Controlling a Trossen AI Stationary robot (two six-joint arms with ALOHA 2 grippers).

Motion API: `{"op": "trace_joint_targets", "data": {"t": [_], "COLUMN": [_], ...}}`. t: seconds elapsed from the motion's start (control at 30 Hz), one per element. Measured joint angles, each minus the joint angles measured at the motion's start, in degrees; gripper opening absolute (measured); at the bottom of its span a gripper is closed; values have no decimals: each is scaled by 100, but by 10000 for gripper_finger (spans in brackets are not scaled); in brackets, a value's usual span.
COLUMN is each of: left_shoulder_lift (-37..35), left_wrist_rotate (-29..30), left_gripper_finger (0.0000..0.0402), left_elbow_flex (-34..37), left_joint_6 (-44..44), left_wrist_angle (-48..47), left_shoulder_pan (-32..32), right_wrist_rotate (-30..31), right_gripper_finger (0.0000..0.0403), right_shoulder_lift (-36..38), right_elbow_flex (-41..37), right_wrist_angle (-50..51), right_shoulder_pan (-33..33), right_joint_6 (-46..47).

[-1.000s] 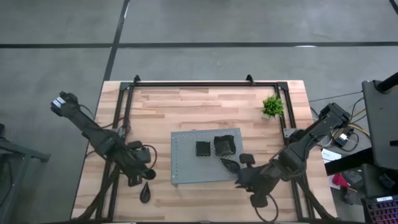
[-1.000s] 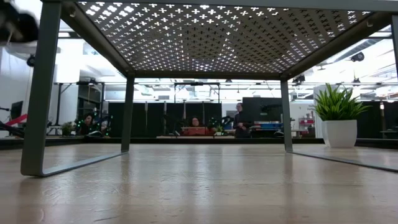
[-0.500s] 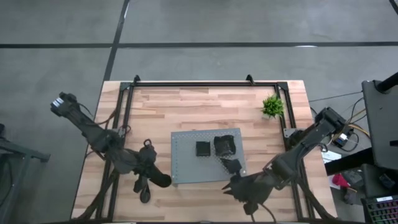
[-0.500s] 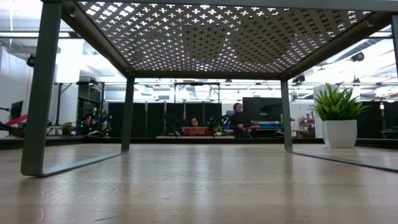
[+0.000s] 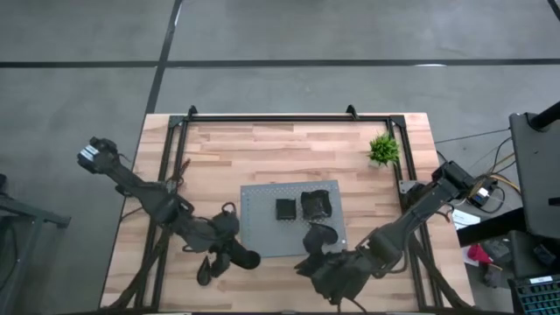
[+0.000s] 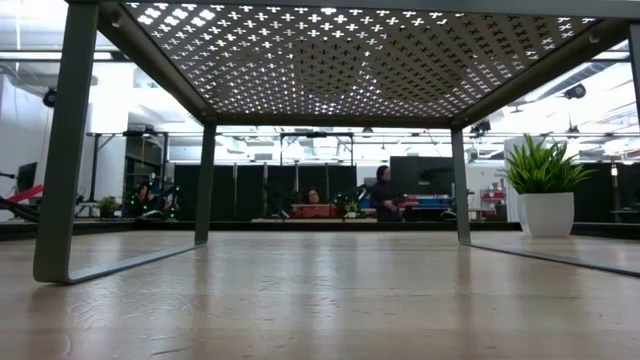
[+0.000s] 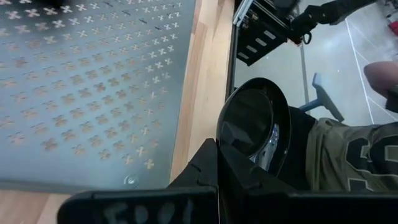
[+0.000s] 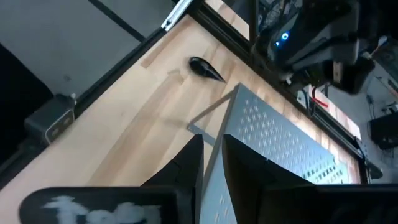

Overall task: Pick & Place Mini shaped plates
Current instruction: Stack the drop shaped plate on top of the drop shaped plate on the shelf

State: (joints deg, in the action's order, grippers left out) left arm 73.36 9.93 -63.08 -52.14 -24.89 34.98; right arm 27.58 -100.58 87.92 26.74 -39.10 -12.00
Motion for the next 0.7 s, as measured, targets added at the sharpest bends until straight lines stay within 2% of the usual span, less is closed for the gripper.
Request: {"op": "trace_joint_targets", "data": {"t": [0.17,0.33,0.5,0.7], "left_shoulder_lift": [455,919,1352,1658], "left_wrist_rotate": [-69,-194,-217,-518], "left_gripper_finger": [0,0,0,0], "left_elbow_flex": [-439,-963,-1411,-1875], "left_joint_6": [91,263,276,477], "left_wrist_angle": [-12,-247,-785,-821], "left_shoulder_pan": [-29,-81,-183,-311], "right_wrist_rotate": [20,297,261,248], "right_gripper_finger": [93,125,128,118], "right_shoulder_lift": [-324,-637,-765,-919], "right_elbow_flex": [377,818,1091,1224], "right_wrist_angle": [-5,-9,107,301], "right_shoulder_pan": [1,-12,-67,-65], "right_joint_6": [-354,-765,-977,-1103]}}
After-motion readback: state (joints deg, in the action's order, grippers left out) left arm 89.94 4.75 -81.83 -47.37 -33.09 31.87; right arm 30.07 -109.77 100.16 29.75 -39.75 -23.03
